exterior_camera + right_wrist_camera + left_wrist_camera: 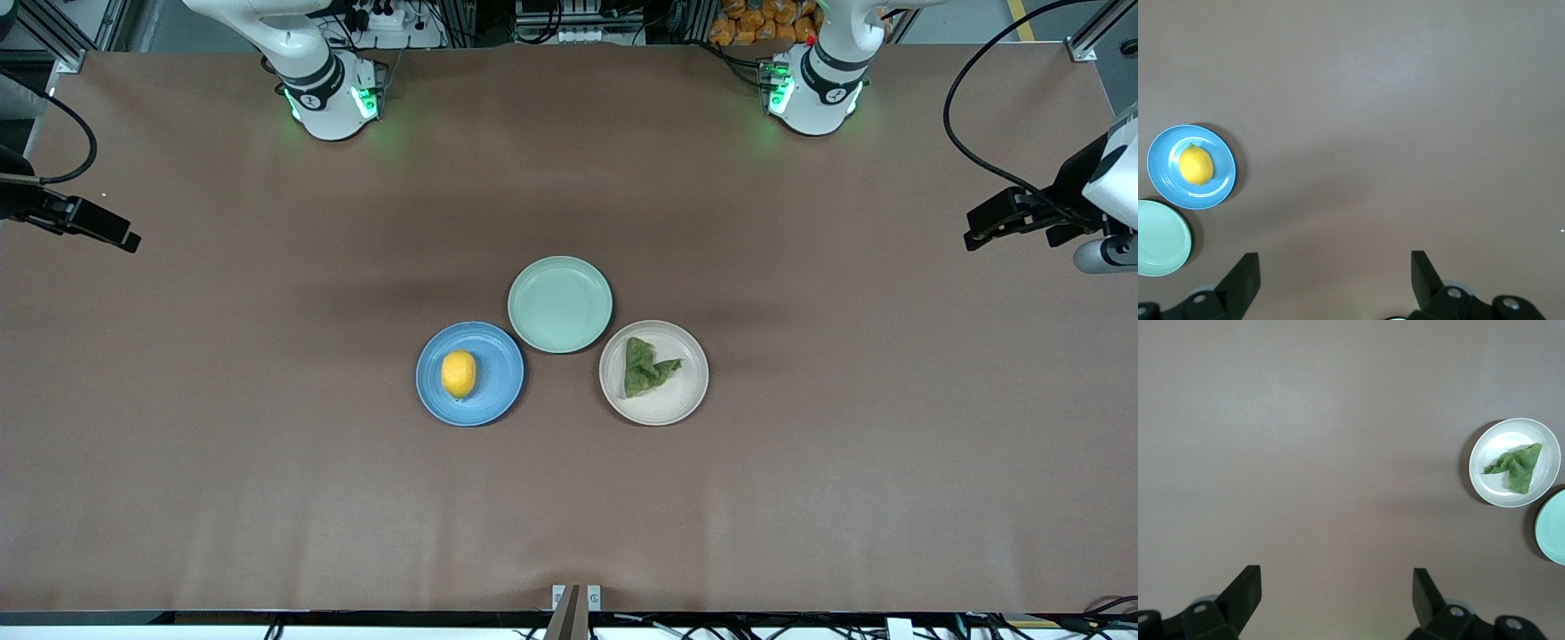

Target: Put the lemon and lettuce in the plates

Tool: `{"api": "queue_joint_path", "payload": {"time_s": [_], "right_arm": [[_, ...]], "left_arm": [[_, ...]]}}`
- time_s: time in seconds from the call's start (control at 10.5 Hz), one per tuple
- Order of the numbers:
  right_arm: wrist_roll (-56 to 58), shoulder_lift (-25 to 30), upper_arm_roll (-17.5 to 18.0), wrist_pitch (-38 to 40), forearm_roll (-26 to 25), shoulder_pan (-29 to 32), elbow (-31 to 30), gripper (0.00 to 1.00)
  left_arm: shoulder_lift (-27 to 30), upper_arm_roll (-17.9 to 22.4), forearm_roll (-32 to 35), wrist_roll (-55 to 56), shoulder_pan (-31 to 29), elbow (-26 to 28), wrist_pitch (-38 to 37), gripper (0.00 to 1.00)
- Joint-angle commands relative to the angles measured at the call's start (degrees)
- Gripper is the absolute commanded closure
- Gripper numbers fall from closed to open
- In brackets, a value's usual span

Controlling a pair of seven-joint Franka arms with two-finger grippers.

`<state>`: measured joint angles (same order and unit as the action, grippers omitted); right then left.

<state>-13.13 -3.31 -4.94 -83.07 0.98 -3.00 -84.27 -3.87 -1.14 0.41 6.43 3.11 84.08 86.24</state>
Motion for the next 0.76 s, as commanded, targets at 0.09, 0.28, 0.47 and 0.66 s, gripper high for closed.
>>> {"api": "queue_joint_path", "payload": {"time_s": [0.09, 0.28, 0.47, 0.66], "right_arm": [[1.43, -0.47, -0.33, 0.98, 0.25, -1.48, 1.3, 0.0], [1.96, -0.29, -0.33, 0.98, 0.07, -1.84, 1.3, 0.0], [2.67, -0.29, -0.33, 1.07, 0.07, -1.75, 1.3, 0.0], [2.67, -0.29, -0.42, 0.98, 0.16, -1.4, 1.3, 0.0]], "left_arm": [[-0.17, 0.17, -0.24, -1.15, -0.12, -1.02, -1.16, 0.0], [-0.17, 0.17, -0.24, -1.15, -0.12, -1.02, -1.16, 0.0], [-0.26, 0.17, -0.24, -1.15, -0.12, -1.02, -1.16, 0.0], [-0.17, 0.17, -0.24, -1.15, -0.12, -1.02, -1.16, 0.0]]}}
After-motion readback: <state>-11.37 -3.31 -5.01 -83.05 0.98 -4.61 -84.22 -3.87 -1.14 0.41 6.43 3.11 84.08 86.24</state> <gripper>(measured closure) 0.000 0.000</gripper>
